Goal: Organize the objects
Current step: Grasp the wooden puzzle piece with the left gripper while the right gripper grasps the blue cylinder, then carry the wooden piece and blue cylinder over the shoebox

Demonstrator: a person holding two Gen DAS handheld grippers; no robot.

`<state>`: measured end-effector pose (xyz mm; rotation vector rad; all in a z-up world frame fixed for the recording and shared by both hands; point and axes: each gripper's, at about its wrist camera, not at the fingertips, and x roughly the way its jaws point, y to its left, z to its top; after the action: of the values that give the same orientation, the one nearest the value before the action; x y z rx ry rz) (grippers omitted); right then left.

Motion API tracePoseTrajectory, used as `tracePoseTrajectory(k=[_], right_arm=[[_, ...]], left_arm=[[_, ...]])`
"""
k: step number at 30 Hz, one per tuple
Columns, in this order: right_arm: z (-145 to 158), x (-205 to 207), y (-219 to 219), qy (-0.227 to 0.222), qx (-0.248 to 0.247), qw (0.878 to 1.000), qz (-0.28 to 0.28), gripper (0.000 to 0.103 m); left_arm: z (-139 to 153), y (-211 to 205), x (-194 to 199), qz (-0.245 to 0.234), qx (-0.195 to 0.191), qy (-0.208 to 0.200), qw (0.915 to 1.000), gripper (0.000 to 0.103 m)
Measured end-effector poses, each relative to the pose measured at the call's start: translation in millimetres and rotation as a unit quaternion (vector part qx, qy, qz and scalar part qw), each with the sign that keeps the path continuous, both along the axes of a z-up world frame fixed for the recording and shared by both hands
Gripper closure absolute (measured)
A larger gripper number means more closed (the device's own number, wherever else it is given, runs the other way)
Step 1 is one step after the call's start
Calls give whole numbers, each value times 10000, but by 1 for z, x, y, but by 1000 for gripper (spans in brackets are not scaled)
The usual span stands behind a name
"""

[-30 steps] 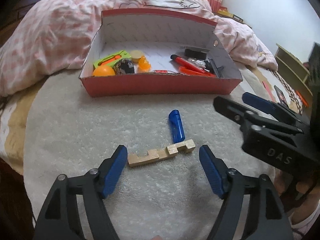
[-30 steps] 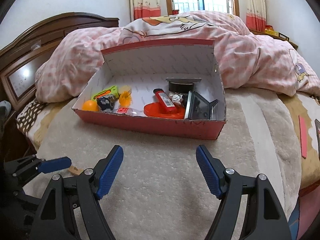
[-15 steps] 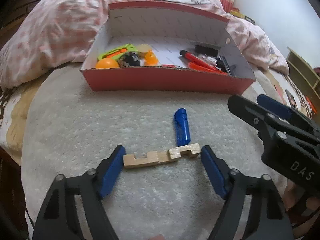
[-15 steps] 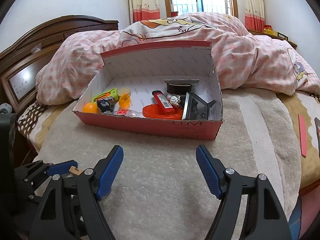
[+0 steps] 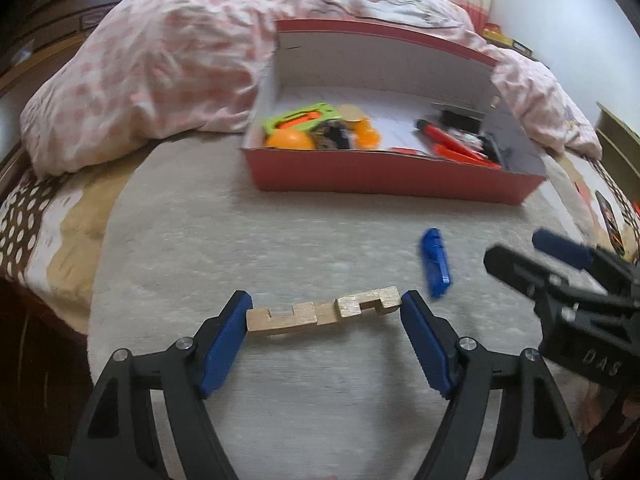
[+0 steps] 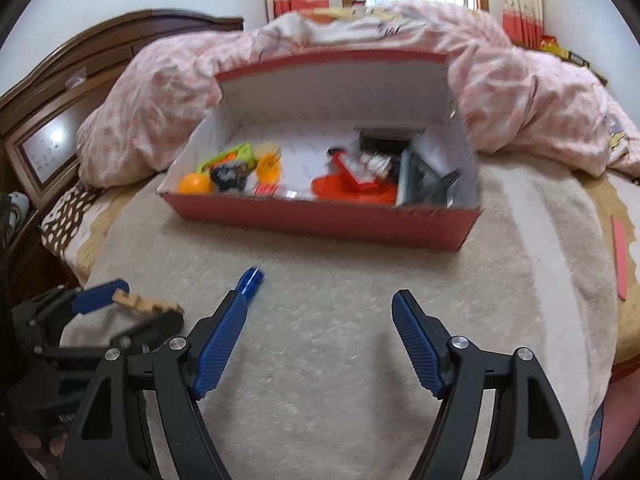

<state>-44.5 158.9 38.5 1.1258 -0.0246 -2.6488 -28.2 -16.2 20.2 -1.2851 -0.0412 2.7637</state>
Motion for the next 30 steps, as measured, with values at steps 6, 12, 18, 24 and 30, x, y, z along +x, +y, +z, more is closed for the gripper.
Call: tracePoseTrajectory(k=[6,12,18,24,30], right_arm=[[-11,-7,-24,-354,-63,9987,365,46],[-14,-14,-42,-388,93,9975,588,52],[-16,-15,-45,-323,411,9974,503,83],[-15,-15,-35,-310,332,9982,399,88],[-10,-11,-25,-221,266,9990,296,88]], left_arm=[[-2,-16,0,153,102,-21,9998,26],[2,-26,3,281,208,66,9994,26],[3,-22,4,188,200,100,9996,26],[5,-18,5,129,170,120,9997,26],[7,-14,5,89,138,136,9998,26]])
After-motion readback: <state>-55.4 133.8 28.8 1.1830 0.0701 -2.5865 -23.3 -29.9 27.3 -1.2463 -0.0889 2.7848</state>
